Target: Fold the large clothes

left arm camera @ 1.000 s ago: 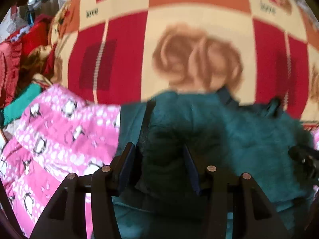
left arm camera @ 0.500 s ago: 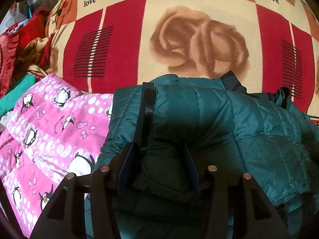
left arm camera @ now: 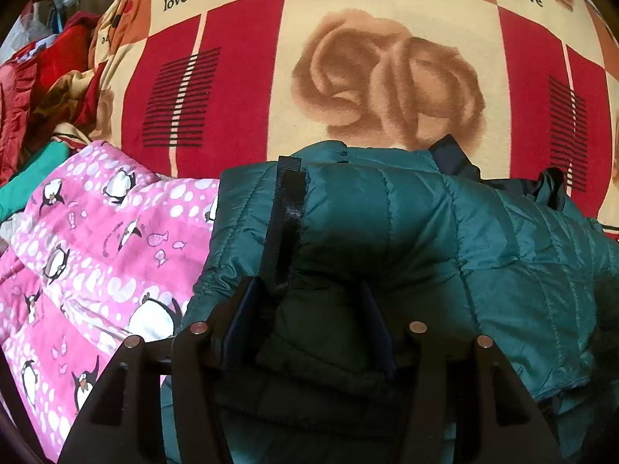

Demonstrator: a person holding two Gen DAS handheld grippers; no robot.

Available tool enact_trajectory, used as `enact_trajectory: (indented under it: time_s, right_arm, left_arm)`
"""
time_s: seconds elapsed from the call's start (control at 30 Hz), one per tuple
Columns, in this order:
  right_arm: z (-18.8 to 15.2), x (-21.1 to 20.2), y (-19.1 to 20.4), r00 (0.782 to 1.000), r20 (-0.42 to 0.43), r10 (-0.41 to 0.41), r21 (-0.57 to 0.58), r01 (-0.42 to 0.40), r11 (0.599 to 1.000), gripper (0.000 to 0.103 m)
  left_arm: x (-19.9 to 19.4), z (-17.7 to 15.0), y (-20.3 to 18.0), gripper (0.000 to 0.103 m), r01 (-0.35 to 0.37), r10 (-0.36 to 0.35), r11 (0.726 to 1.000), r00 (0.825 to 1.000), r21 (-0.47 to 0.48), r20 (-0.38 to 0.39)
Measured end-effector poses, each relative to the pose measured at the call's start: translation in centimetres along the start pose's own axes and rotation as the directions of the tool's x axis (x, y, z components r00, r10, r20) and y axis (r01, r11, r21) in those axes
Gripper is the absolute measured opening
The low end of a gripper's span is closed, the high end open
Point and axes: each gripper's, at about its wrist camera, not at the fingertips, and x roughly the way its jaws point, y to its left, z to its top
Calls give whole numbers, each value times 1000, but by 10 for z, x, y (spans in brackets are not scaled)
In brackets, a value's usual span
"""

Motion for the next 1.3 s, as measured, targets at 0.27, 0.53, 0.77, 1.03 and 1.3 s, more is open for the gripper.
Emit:
enact_trajectory:
  time_s: [0.27, 0.53, 0.77, 1.03, 1.3]
  right_arm:
    - [-11, 1, -66, 991, -11, -132, 86, 132, 987, 80]
    - [-11, 2, -65, 989, -34, -141, 107, 144, 984, 81]
    - [-16, -33, -70, 981, 21, -192, 94, 189, 977, 82]
    - [-24, -22, -78, 985, -54, -164, 155, 171, 973, 85]
    - [-39, -58, -56, 991, -37, -126, 116, 130, 985, 85]
  left_arm:
    - [2, 0, -1, 35, -3, 3, 1000, 1000, 5, -2]
    - [0, 1, -2, 39, -3, 3, 1000, 1000, 6, -2]
    - [-17, 3, 7, 39, 18, -18, 1000, 1000, -9, -5]
    - [-54, -1, 24, 39, 20, -20, 1000, 1000, -13, 14]
    - [-78, -22, 37, 39, 11, -11, 1000, 1000, 5, 6]
